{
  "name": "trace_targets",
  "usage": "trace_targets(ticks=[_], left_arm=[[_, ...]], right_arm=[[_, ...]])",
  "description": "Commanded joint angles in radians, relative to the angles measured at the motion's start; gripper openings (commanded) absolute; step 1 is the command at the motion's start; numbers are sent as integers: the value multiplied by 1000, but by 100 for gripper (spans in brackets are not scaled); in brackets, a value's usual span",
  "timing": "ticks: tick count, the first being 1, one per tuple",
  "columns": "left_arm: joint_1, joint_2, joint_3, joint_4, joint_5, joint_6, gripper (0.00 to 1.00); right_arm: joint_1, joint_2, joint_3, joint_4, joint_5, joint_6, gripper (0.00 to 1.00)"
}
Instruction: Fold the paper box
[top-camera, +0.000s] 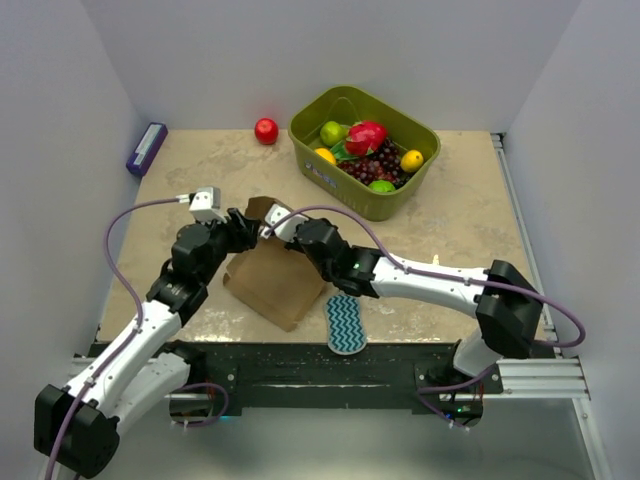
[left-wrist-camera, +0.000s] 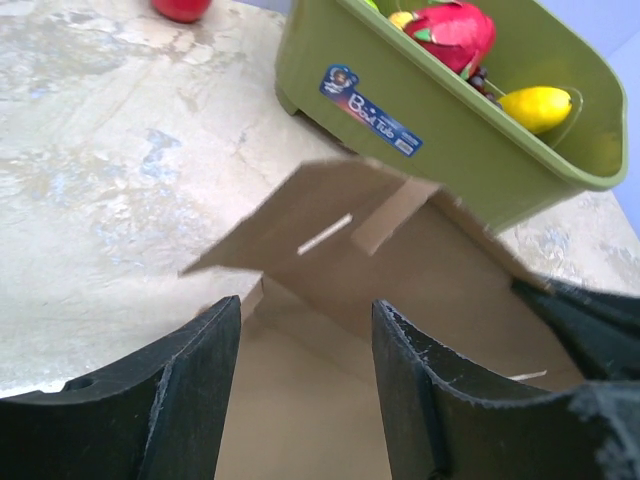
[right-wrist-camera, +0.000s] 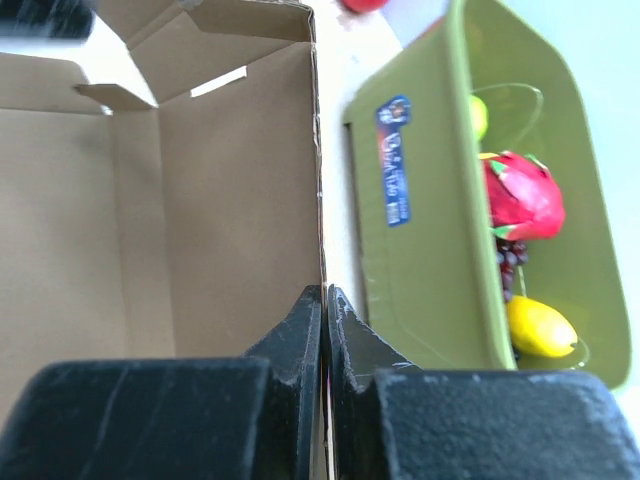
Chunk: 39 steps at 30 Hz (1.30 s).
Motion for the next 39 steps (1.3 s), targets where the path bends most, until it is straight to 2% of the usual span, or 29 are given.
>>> trace_targets(ticks=[1, 10, 14, 18, 24, 35, 39], left_arm=[[26, -30, 42, -6, -31, -30, 59], [47, 41, 76, 75, 26, -32, 67], [55, 140, 88, 144, 84, -35, 71], [58, 218, 100, 225, 139, -30, 78], [66, 317, 122, 348, 182, -38, 84], [70, 481, 136, 488, 270, -3, 86], [70, 524, 133, 514, 314, 0, 82]], right_arm=[[3, 53, 4, 14, 23, -38, 0], [3, 73, -51, 76, 101, -126, 0], [5, 77, -58, 93, 138, -170, 0], [6, 73, -61, 99, 143, -183, 0], [8, 85, -64, 108, 157, -201, 0], [8, 103, -71, 119, 154, -198, 0], [8, 111, -76, 129, 158, -199, 0]])
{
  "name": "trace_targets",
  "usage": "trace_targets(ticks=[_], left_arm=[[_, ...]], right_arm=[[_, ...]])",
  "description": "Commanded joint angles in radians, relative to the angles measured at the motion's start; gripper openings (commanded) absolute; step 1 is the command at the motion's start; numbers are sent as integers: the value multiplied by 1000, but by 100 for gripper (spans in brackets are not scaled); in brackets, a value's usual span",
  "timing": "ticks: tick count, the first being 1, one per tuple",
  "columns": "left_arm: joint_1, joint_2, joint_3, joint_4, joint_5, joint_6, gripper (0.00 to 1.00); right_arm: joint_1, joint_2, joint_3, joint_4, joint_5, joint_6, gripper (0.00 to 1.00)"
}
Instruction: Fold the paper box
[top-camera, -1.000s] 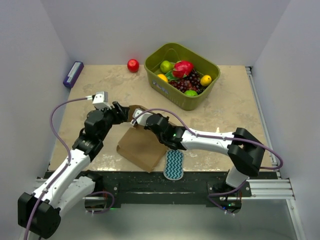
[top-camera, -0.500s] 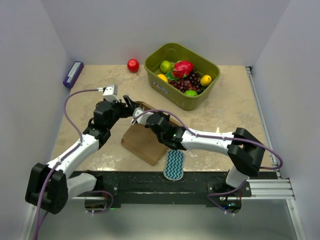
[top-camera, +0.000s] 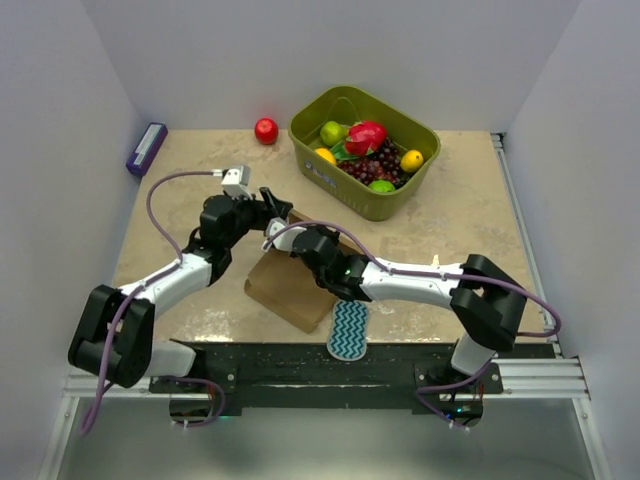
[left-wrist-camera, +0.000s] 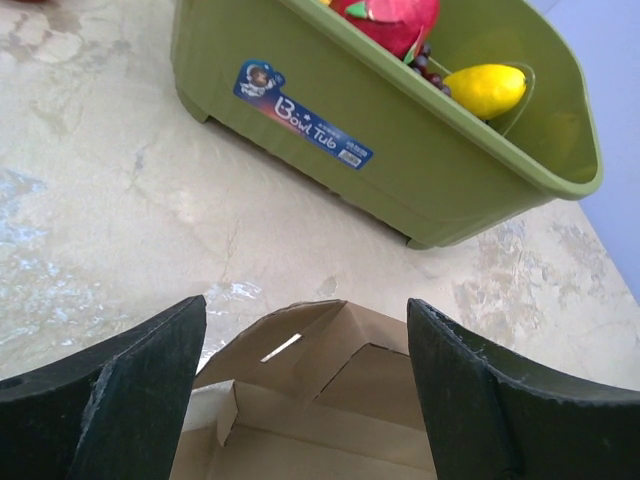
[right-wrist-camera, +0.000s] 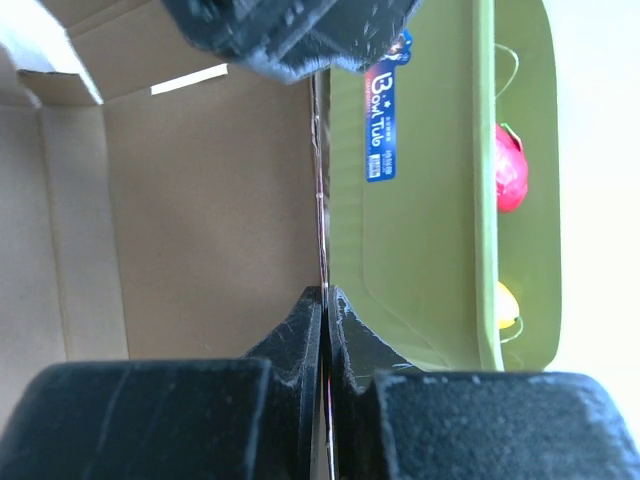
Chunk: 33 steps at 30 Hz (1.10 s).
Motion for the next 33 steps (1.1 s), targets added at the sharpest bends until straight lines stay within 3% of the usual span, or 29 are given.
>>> trace_targets(ticks=[1, 5, 18, 30, 33], left_arm=[[8, 32, 30, 103, 58, 25, 81], [8, 55, 9, 126, 58, 26, 74], [5, 115, -20, 152, 68, 37, 68], [-5, 131, -49, 164, 56, 23, 57], [-7, 125, -51, 158, 45, 22, 56]], right_arm=[[4, 15, -11, 57, 34, -16, 0], [4, 21, -19, 72, 35, -18, 0], [4, 29, -37, 101, 49, -16, 4], [7, -6, -57, 104, 52, 27, 41], [15, -31, -54, 69, 45, 64, 57]])
